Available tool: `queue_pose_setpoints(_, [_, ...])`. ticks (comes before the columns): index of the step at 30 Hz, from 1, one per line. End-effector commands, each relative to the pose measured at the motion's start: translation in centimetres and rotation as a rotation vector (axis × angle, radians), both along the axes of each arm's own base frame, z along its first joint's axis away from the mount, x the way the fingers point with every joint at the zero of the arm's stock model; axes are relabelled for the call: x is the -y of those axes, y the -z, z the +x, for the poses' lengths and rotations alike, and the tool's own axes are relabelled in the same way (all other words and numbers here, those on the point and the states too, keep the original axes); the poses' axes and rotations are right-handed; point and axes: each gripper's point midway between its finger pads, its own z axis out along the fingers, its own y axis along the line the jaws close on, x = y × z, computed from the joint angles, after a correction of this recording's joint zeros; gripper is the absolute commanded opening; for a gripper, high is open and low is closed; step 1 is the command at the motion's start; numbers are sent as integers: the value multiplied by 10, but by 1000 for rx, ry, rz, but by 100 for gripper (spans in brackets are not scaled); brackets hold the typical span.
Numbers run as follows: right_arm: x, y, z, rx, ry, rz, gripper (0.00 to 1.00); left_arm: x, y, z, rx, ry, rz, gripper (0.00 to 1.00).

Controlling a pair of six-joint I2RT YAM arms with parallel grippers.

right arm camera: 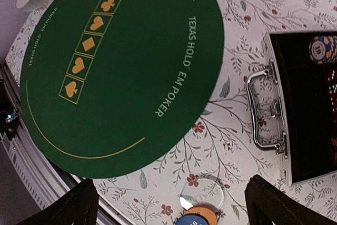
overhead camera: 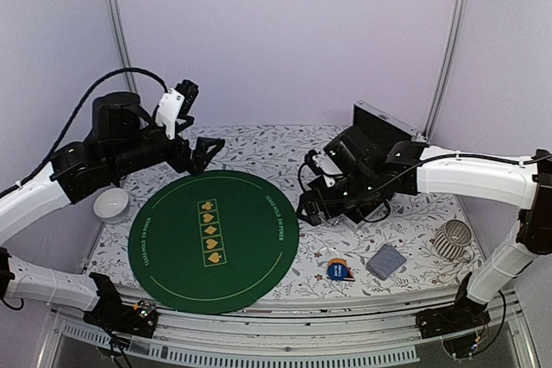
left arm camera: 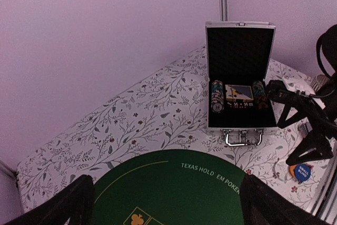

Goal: Distribute texas hold em gaming equipment
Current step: Pick up the dealer button from the center of the board.

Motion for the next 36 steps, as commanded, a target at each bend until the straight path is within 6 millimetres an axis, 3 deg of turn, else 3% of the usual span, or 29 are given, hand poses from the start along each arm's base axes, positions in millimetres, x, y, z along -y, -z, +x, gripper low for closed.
queue_pose_setpoints(1, [29,35,-9,-123,120,-185,99,-3,45,-22,-82,62,111,98])
queue_pose_setpoints(4, [27,63,-18,-196,120,-242,99,-11,31,-29,-46,42,-43,98])
queue_pose_setpoints(8, [27,81,-27,-248,125,-306,99,-16,40,-42,-22,69,-104,98])
queue_pose_setpoints(17, [29,116,-40,-354,116,-397,99,-3,119,-23,-250,28,97,98])
queue_pose_setpoints(21, [25,123,-43,-378,100,-395,99,-3,133,-20,-314,13,127,98])
queue_pose_setpoints(30, [37,138,-51,-378,53,-491,99,-22,122,-14,-249,-53,99,98])
queue_pose_setpoints(36, [41,147,-51,-381,49,-524,95,-27,130,-6,-267,-81,108,98])
